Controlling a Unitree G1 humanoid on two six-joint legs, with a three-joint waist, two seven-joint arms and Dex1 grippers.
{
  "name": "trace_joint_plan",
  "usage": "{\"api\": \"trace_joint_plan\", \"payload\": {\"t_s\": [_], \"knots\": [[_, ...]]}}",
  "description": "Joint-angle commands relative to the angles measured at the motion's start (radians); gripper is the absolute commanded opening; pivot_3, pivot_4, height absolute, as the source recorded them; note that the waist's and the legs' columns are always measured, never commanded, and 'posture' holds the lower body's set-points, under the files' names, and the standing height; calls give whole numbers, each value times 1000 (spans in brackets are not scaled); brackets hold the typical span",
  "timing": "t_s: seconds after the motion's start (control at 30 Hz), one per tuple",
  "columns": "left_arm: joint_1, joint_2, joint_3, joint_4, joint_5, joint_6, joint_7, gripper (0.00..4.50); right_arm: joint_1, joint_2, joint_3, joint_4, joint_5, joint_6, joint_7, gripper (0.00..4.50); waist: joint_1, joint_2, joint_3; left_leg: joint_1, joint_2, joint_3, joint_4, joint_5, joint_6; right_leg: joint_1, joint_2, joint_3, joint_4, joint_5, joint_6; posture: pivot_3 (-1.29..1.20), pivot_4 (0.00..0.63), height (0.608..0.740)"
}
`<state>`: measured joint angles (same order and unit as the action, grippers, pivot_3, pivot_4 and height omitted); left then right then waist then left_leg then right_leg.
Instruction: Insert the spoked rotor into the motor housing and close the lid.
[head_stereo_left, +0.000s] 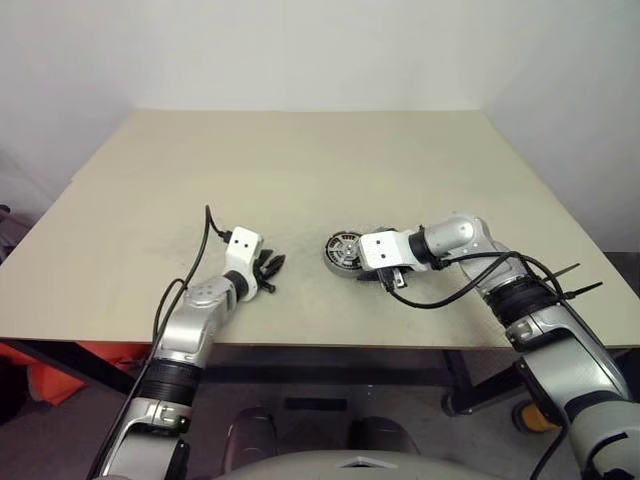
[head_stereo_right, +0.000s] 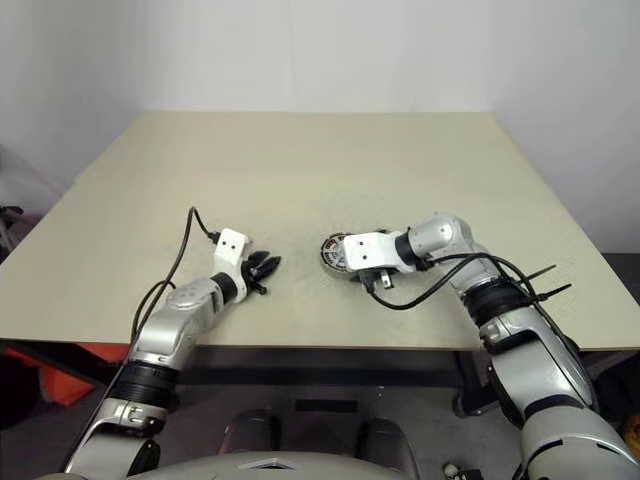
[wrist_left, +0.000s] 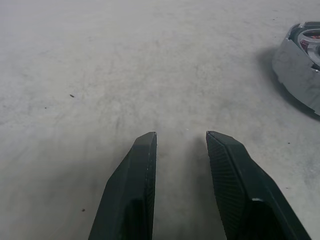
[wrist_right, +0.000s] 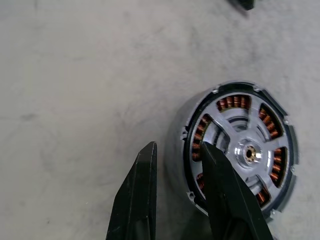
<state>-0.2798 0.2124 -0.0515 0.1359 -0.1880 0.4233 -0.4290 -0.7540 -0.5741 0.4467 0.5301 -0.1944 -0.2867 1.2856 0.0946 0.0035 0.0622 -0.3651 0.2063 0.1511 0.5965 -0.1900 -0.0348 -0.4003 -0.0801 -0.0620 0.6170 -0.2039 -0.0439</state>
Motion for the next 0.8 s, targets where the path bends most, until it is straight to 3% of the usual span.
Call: {"api": "trace_joint_plan", "payload": {"t_s": [0.03, 0.5, 0.67, 0.8], "knots": [[-4, -4, 8, -45, -1, -13, 9, 1675, -64, 4, 15, 36, -29, -62, 10, 1126, 0, 0, 0, 0, 0, 0, 0, 0, 0, 0, 0, 0, 0, 0, 0, 0, 0, 740], [10, -19, 16, -45, -5, -18, 26, 1675, -169, 17, 87, 165, -134, -204, 27, 1126, -2, 0, 0, 0, 0, 0, 1, 0, 0, 0, 0, 0, 1, 0, 0, 0, 0, 740], [5, -21, 18, -36, -3, -22, 27, 1675, -198, 31, 103, 196, -155, -225, 27, 47, -4, -1, 0, 1, 0, 0, 1, 0, 0, 0, 0, 0, 2, 0, 0, 0, 0, 740], [9, -22, 17, -36, -2, -24, 27, 1675, -214, 45, 100, 190, -154, -218, 34, 7, -16, -1, 0, 1, 0, 0, 1, 0, 0, 0, 0, 0, 2, 0, 0, 0, 0, 740]]}}
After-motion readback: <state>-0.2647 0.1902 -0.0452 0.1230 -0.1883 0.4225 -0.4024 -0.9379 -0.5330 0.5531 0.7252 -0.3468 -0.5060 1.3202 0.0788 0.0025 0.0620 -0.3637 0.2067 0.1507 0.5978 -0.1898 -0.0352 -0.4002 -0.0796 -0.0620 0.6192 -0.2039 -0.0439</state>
